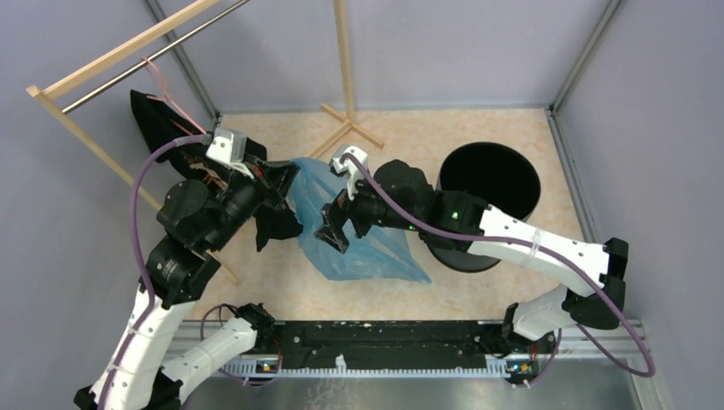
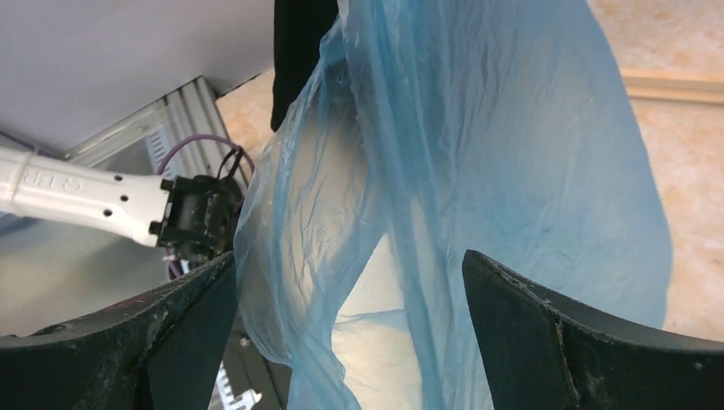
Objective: Put the trash bags into the trash bin
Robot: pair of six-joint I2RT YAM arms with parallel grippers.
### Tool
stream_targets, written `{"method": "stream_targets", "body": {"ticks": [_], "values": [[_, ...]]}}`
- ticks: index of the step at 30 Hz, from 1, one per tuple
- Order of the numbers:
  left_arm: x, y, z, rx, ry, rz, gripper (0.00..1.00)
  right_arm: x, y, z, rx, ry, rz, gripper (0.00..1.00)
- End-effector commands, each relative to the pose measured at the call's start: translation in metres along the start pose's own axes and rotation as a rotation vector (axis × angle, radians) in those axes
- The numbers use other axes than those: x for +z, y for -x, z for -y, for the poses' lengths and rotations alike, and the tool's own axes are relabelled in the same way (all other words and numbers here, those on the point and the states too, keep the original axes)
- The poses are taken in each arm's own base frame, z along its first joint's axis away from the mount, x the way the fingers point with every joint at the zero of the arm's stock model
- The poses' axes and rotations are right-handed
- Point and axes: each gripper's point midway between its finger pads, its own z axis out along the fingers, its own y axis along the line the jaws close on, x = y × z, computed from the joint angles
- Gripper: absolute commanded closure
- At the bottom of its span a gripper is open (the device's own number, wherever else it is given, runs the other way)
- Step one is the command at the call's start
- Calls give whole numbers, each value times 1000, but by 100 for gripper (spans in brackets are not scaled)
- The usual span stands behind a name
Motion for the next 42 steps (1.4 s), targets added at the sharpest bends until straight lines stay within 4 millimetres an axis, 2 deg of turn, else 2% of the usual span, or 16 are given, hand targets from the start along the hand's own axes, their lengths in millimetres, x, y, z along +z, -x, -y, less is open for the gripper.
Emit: {"method": "stream_targets", "body": {"ticks": [1,4,9,13,18,22,24,25,26,28,29,31,35,38,40,42], "values": [[0,9,0,17,4,21,100,-18,35,10,-40,-132,142,1],[3,7,-1,17,7,17,100,-16,24,8,-8,-135,159,1],[7,9,1,16,2,17,100,-11,-3,29,-28,-348,135,2],[8,13,0,18,12,18,100,-6,-8,13,-143,-345,116,9],[8,20,-9,17,71,36,100,-1,-3,10,-137,-351,148,36],[4,30,-9,9,78,62,100,4,-1,12,-112,-363,195,53],[2,38,-6,8,73,78,100,9,0,11,-100,-358,219,56],[1,40,-6,7,73,82,100,12,0,9,-96,-348,225,55],[1,42,-5,6,71,85,100,15,1,6,-95,-334,229,49],[-1,46,-4,6,69,92,100,23,0,1,-96,-313,221,27],[-2,47,-4,6,70,94,100,26,-2,0,-94,-309,212,22],[-3,49,-3,4,71,100,100,33,-5,-1,-93,-306,197,21],[-6,53,-1,1,64,110,100,38,-5,0,-90,-324,187,43],[-7,56,1,13,50,114,98,26,9,7,-85,-369,213,75],[-11,60,2,29,47,125,83,9,26,12,-88,-393,260,95],[-17,66,1,44,55,147,55,-14,49,19,-85,-415,318,100]]}}
